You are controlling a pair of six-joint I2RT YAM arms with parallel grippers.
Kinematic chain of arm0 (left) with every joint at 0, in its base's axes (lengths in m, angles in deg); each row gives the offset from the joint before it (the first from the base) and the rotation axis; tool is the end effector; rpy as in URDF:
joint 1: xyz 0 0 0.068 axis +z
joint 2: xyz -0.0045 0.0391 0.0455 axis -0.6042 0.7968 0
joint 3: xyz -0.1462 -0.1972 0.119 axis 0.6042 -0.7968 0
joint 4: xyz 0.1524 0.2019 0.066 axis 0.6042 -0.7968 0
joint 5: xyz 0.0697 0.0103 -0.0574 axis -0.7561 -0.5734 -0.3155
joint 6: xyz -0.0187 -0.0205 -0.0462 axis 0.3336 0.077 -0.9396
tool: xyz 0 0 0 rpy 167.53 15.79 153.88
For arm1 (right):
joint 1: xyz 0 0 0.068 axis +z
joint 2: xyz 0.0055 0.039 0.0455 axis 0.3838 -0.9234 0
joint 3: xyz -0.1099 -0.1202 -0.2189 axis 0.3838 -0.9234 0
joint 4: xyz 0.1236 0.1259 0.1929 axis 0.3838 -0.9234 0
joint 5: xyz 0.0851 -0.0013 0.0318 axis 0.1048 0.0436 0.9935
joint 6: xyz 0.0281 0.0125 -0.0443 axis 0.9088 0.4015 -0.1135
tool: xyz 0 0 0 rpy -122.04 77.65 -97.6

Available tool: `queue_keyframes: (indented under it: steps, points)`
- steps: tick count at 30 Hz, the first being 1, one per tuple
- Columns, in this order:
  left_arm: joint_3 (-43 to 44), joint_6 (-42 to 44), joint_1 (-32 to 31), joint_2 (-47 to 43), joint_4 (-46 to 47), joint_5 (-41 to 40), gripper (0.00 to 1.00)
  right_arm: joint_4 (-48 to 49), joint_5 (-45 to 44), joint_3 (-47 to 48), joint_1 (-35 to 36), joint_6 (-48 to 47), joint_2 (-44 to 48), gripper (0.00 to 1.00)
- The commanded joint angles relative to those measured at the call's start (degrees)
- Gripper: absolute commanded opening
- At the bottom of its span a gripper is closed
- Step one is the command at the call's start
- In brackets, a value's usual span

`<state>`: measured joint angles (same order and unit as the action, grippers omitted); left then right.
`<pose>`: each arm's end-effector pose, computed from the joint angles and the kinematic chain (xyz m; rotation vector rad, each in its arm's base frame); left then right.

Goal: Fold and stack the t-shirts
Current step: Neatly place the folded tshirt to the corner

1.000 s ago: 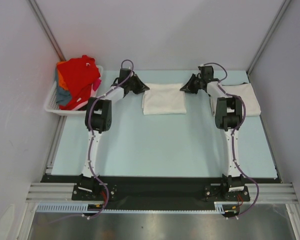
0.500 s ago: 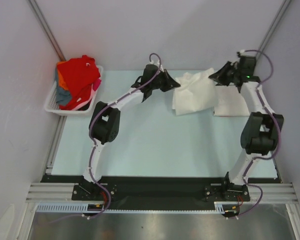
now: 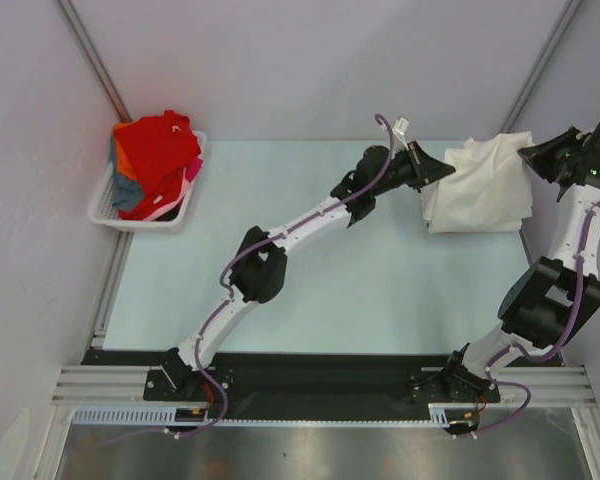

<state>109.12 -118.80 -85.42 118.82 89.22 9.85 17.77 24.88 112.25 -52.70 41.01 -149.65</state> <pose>0.3885 -0.4518 0.3015 0.1511 1.6908 -1.6972 0.3349 -0.1762 0.3848 0.7523 1.8610 0.4636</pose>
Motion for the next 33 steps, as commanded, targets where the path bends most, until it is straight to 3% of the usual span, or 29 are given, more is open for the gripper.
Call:
queue_keyframes:
  steps: [1,5,10,22,33]
  points:
    - [2.0,-2.9,-0.6,5.6,8.7,-8.2,0.0,-0.2,-0.5,2.6,-1.2,-0.8,-2.2,0.0]
    - [1.6,-4.7,-1.1,9.1,15.8,-13.5,0.0,-1.0,-0.9,4.4,-1.2,-1.6,-7.0,0.0]
    - [9.7,-5.0,-1.1,15.9,15.9,-21.3,0.0,0.4,0.1,6.3,-1.2,-0.8,-12.7,0.0]
    - [11.2,-1.0,-2.3,16.4,18.1,-31.7,0.0,1.2,-4.2,7.3,-1.6,-1.3,-17.3,0.0]
    - [12.4,-3.9,-2.7,19.7,18.5,-38.2,0.01,2.9,-3.7,9.3,-2.1,-1.1,-21.0,0.0]
